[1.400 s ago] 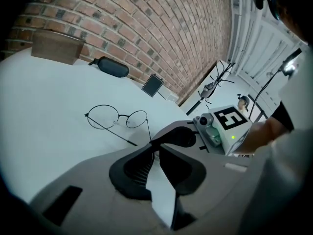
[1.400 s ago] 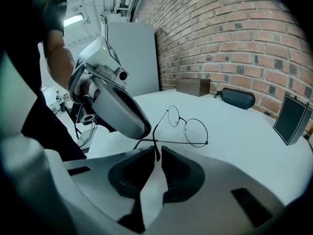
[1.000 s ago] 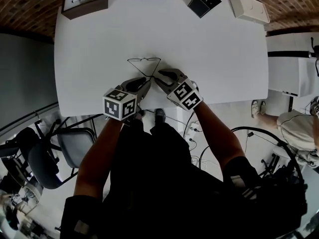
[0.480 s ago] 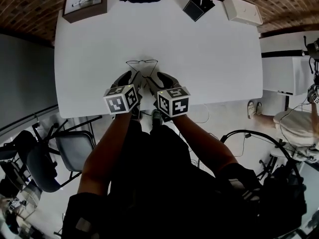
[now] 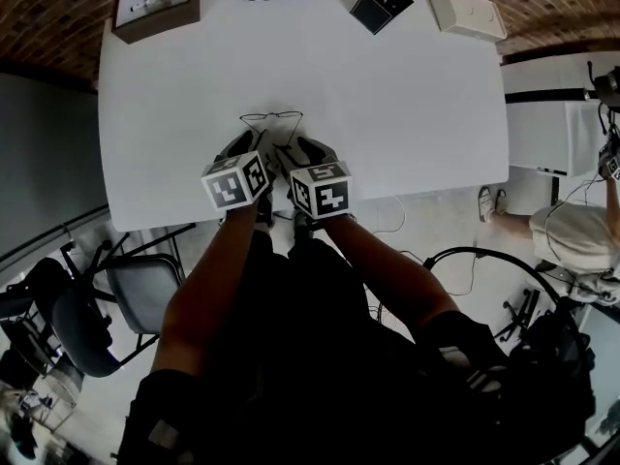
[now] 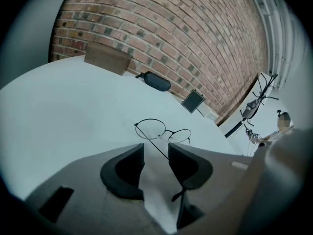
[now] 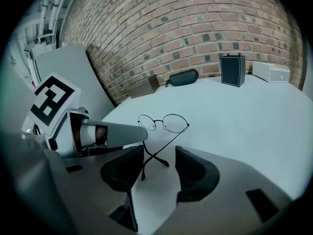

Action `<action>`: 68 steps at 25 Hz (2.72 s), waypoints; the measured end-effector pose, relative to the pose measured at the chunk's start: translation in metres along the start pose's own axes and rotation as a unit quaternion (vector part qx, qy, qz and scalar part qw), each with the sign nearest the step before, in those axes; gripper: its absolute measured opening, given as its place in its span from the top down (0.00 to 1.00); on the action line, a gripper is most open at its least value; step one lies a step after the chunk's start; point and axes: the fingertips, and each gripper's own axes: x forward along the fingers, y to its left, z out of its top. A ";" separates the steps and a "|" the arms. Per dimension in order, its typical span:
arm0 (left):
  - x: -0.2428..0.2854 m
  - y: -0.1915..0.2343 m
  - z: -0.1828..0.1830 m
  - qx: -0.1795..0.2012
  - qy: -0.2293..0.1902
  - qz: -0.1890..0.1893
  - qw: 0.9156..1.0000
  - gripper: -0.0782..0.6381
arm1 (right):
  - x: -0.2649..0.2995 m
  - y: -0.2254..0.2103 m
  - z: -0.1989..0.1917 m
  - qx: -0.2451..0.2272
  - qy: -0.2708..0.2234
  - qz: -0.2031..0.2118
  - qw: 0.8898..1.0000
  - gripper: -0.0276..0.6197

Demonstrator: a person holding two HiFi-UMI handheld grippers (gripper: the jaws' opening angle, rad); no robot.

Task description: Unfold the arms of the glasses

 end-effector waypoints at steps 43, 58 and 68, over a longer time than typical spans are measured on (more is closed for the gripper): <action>-0.036 0.021 0.017 0.250 0.044 -0.027 0.967 0.63 | -0.012 -0.031 0.006 -0.050 -0.022 0.006 0.998 0.70; -0.158 -0.032 0.040 0.097 -0.157 0.001 0.983 0.84 | -0.113 -0.005 0.057 -0.120 -0.136 0.072 0.981 0.80; -0.242 -0.087 0.016 0.083 -0.217 -0.004 0.973 0.88 | -0.200 0.034 0.066 -0.137 -0.180 0.133 0.965 0.93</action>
